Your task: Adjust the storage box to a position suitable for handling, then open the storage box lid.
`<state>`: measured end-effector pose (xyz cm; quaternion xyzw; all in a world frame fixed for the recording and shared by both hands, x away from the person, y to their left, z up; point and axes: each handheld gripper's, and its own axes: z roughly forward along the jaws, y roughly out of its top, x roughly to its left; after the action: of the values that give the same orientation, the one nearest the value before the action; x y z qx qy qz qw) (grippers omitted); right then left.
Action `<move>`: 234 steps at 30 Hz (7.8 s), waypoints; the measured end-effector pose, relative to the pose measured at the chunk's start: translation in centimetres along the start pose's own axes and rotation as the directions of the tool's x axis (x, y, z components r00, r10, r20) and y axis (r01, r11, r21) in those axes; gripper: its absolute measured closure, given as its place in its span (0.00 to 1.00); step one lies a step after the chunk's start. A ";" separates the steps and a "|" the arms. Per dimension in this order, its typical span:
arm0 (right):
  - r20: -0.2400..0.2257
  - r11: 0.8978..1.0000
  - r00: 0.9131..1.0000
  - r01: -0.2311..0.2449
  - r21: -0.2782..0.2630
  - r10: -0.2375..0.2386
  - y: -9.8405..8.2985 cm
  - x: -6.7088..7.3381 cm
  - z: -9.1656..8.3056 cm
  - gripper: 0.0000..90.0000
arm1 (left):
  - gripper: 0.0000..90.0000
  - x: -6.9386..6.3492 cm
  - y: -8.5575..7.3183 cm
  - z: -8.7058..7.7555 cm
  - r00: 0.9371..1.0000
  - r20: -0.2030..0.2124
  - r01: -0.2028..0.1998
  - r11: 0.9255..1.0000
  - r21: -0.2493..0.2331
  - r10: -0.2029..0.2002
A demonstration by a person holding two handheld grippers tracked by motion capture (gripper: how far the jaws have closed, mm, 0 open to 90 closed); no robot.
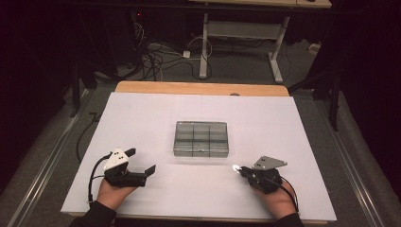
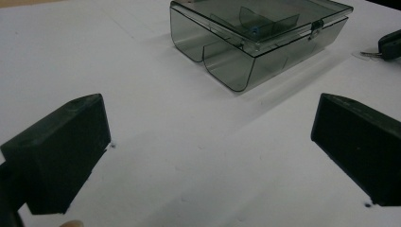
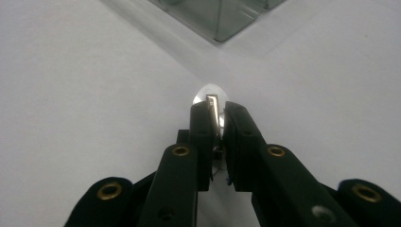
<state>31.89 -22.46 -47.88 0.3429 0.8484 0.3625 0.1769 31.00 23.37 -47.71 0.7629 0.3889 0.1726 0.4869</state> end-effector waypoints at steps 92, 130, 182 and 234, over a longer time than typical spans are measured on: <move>-0.025 0.973 0.999 -0.047 -0.227 0.042 2.3 0.9 0.4 1.00 | 0.98 -4.1 3.8 5.7 0.989 0.139 -0.052 0.999 0.015 0.050; 0.003 0.982 0.999 -0.041 -0.187 0.042 3.2 0.6 2.2 1.00 | 0.98 -2.6 2.7 6.7 0.997 0.079 -0.010 0.994 0.109 0.002; 0.019 0.977 0.999 -0.040 -0.209 0.045 3.8 0.2 3.0 1.00 | 0.98 -2.7 3.0 6.6 0.996 0.087 0.000 0.997 0.074 -0.006; 0.022 0.963 1.000 -0.015 -0.269 0.022 6.2 0.2 3.3 1.00 | 0.98 -2.8 5.4 7.4 0.993 0.119 -0.011 1.000 0.006 0.010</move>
<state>36.36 -17.58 -45.56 0.3280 0.7857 0.4718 0.2290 36.29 15.54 -46.08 0.7756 0.3557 0.1282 0.5055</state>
